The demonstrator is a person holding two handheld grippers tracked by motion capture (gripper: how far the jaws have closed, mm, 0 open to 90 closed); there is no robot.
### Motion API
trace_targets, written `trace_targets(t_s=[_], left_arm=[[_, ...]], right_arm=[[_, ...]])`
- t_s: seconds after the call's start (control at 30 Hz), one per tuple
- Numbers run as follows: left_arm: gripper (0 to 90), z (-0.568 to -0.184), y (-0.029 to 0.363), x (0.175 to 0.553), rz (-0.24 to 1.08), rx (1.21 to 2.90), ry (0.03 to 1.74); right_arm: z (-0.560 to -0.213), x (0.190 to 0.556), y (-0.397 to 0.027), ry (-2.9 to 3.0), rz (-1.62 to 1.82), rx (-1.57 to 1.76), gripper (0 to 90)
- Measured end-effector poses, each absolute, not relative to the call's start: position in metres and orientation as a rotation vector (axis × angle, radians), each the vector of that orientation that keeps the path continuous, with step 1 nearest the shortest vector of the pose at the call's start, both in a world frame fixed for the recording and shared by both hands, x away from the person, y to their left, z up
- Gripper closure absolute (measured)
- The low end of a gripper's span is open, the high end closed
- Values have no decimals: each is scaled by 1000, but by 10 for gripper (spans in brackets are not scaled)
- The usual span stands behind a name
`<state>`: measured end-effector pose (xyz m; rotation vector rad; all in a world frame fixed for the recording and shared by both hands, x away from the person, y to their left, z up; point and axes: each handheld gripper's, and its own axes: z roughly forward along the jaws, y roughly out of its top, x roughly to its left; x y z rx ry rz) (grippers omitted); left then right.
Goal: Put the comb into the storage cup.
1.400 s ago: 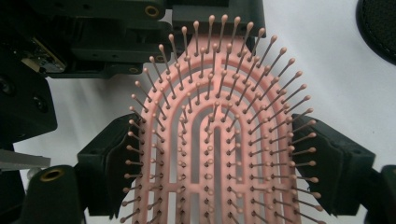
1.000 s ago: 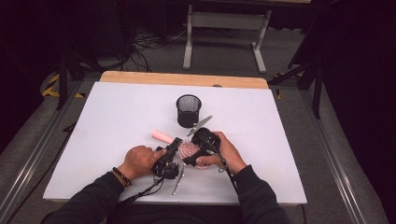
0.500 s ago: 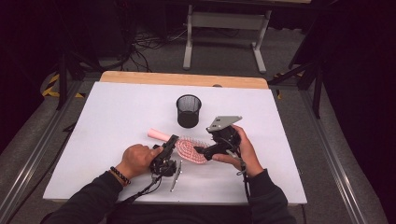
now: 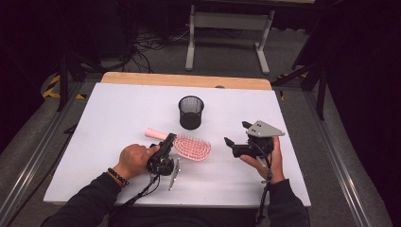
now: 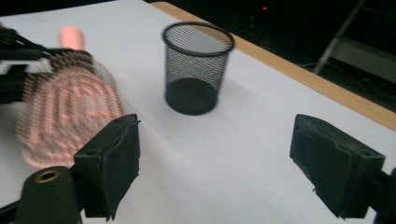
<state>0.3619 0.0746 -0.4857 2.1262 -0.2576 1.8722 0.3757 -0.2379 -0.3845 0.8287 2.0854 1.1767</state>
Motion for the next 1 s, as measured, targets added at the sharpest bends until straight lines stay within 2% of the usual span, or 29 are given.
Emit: trace_targets(t_s=[0.3,0.53,1.0], left_arm=[[800,-483,78,363,1876,2117,-232],[800,-472,87,366,1835,2104,-146],[800,-454,99,369,1753,2043,-5]], right_arm=[[-410,373,-249,2065,1115,853,165],[-424,370,-248,2092,1063,837,165],[-432,365,-245,2060,1080,806,161]])
